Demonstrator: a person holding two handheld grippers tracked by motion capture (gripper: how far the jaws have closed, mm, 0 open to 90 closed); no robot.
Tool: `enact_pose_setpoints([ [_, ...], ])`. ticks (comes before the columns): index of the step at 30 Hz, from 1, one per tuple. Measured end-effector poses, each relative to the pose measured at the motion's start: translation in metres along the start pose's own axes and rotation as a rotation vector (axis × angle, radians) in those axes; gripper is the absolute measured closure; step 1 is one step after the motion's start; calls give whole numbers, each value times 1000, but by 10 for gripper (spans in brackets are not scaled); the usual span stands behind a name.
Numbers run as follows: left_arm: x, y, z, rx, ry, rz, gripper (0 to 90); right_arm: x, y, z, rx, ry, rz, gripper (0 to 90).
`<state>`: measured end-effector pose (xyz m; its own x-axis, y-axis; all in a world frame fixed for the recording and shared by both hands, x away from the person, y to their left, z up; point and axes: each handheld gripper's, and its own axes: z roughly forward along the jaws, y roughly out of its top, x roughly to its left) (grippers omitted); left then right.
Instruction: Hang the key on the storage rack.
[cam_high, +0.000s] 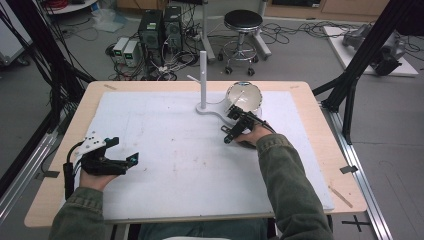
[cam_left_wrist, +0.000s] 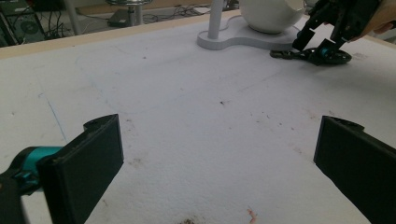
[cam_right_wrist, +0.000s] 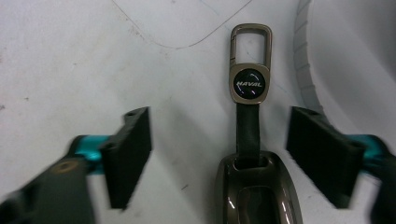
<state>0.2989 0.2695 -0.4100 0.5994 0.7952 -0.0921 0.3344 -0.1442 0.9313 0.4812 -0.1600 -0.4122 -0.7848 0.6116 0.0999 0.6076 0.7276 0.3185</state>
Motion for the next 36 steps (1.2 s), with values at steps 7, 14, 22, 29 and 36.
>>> enact_pose_setpoints([
  [7, 2, 0, -1, -3, 3, -8, 19, -2, 0, -1, -4, -45, 10, 425],
  [14, 3, -1, 0, 10, 2, -9, 19, -3, 0, 0, 14, -68, 5, 536],
  [22, 4, 0, -1, 6, 13, -12, 19, -7, 1, 1, 14, -83, 40, 705],
  [29, 5, 0, -2, 0, 18, -19, 19, -6, 1, 0, 16, -87, 26, 829],
  [36, 6, 0, -3, 2, 23, -24, 19, -5, 0, -1, 10, -76, 9, 840],
])
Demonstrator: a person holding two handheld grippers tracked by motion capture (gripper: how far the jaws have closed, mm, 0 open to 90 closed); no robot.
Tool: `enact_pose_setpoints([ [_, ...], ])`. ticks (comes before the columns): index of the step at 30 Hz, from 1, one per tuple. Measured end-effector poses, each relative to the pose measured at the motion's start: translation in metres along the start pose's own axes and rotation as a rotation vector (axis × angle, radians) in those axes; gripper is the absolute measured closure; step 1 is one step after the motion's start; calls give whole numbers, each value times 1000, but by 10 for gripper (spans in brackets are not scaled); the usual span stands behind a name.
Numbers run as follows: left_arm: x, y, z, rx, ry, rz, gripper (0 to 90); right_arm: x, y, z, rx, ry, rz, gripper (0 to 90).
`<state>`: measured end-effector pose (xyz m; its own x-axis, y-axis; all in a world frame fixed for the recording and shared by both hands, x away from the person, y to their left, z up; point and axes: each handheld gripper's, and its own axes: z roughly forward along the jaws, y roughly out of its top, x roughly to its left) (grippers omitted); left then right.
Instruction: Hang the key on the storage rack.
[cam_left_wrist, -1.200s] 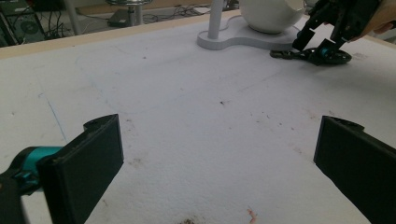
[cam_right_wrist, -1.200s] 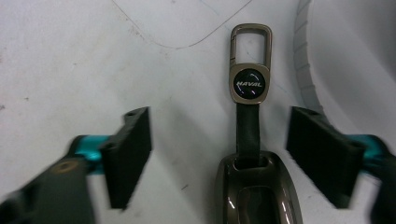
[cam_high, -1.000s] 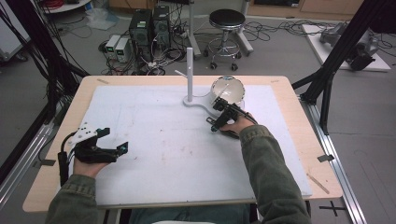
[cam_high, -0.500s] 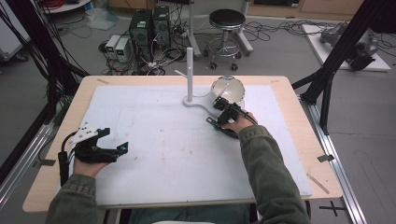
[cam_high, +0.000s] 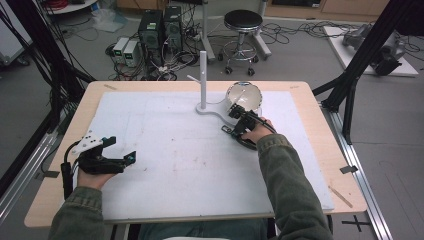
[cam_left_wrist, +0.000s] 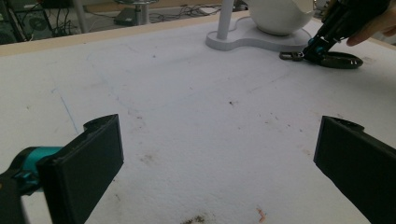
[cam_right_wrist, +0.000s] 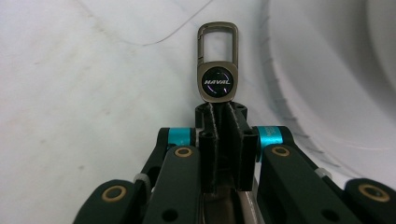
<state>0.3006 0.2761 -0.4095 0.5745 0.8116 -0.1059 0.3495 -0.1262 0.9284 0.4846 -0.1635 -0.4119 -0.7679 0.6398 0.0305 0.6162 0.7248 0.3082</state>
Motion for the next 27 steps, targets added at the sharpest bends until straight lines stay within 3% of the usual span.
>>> enact_pose_setpoints([
  [3, 0, 0, 0, -1, 0, 0, 19, 0, -2, -3, -7, 16, -15, 841],
  [10, 0, 0, 0, -3, -3, -2, 19, -5, -8, -22, -47, 80, 5, 840],
  [17, 1, 1, 1, -10, -3, -7, 19, -5, -13, -42, -114, 143, 9, 839],
  [21, 1, 1, 1, -11, -10, -7, 19, -6, -12, -54, -111, 121, -4, 839],
  [23, 1, 0, 2, -3, -16, -4, 19, -4, -8, -65, -137, 107, -10, 838],
  [27, 0, 0, 3, -2, -24, 2, 19, -2, -3, -74, -153, 110, -18, 838],
])
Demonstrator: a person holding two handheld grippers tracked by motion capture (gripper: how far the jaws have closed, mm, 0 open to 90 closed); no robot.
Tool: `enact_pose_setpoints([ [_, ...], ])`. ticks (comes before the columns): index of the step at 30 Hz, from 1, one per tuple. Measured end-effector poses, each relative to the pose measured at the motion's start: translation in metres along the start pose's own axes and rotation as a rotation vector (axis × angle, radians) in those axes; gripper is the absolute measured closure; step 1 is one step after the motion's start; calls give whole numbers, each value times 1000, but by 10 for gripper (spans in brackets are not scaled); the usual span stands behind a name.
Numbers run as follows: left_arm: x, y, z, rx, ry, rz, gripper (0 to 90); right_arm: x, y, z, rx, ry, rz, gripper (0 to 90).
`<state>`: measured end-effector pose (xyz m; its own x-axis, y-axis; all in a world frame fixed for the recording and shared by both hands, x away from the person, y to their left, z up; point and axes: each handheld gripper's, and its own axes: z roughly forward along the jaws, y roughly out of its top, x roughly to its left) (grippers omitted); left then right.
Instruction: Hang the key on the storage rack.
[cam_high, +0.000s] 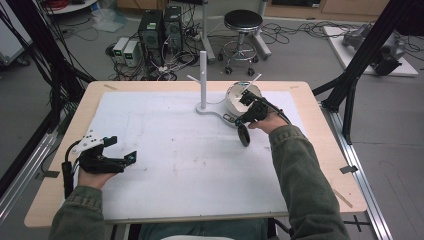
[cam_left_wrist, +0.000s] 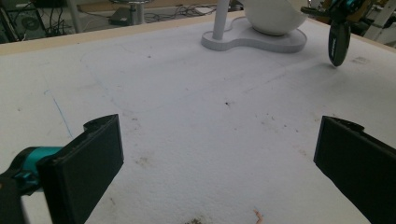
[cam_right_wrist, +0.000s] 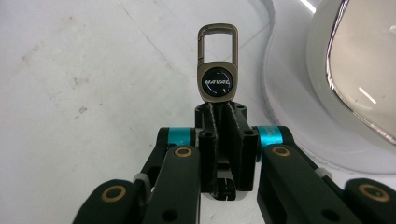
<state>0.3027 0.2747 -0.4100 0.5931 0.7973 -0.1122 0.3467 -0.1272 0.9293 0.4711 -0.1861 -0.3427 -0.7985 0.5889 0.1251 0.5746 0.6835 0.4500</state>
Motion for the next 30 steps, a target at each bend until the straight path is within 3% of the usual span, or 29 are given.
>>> enact_pose_setpoints([
  [11, -1, 0, 0, 3, -10, 1, 19, 9, 20, -16, -3, 8, -28, 836],
  [22, -2, 0, 0, 9, -14, 8, 19, 18, 47, -45, -22, 37, -69, 833],
  [30, -1, 0, -1, 5, -8, 2, 19, 23, 73, -49, 16, 46, -108, 830],
])
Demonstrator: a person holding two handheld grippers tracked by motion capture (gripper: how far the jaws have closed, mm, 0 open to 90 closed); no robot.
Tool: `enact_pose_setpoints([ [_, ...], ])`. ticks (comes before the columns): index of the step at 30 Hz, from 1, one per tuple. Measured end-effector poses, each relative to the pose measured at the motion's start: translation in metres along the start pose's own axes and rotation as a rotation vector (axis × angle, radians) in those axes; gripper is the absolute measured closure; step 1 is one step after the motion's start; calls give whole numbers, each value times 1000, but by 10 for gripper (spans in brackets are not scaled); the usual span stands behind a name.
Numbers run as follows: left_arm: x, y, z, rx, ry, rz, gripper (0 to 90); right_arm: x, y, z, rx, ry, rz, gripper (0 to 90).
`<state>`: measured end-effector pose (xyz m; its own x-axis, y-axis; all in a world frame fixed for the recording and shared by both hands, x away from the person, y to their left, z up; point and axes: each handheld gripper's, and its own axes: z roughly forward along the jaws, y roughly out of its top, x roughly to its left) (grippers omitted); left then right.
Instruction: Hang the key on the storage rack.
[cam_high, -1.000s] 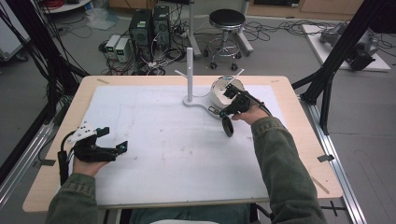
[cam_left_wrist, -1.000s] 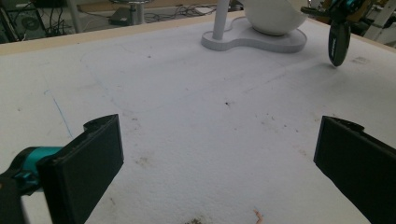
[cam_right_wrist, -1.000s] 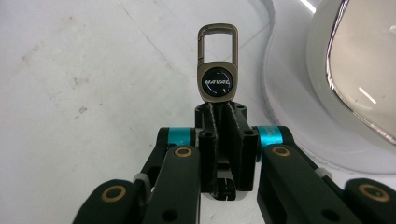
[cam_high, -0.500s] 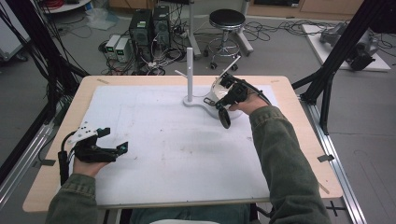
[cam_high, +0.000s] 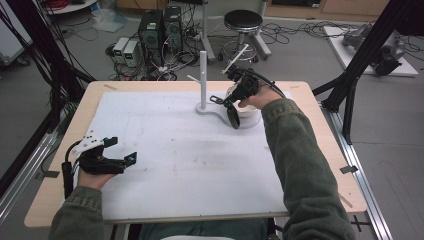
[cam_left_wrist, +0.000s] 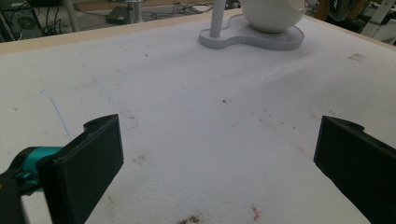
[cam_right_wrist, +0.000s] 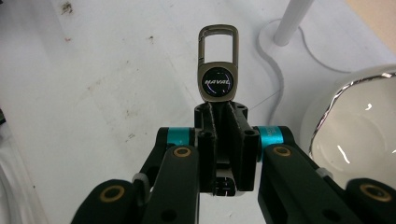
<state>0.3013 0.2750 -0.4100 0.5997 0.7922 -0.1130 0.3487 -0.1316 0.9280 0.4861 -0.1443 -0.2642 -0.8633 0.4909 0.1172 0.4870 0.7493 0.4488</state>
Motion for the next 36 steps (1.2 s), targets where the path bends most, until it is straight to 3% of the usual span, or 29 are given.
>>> enact_pose_setpoints([
  [6, 0, 0, 0, -6, -2, 2, 19, 2, 23, -8, -12, -4, -23, 829],
  [11, 0, 0, 0, -9, -2, 1, 19, 3, 45, -21, -53, -25, -34, 828],
  [15, 1, 0, 1, -8, -4, 1, 19, 5, 69, -34, -45, -58, -49, 826],
  [20, 2, 0, 0, -16, 0, -3, 19, 6, 81, -37, -49, -72, -54, 823],
  [24, 3, 0, -1, -20, 4, -1, 19, -1, 86, -36, -42, -104, -35, 822],
  [29, 4, 0, 1, -18, 6, -5, 19, -9, 81, -30, -13, -104, -2, 819],
  [34, 3, 0, 0, -19, 9, 4, 19, -13, 78, -27, -13, -121, 9, 814],
  [36, 3, 0, 0, -26, 20, 6, 19, -15, 76, -24, -40, -120, 21, 811],
])
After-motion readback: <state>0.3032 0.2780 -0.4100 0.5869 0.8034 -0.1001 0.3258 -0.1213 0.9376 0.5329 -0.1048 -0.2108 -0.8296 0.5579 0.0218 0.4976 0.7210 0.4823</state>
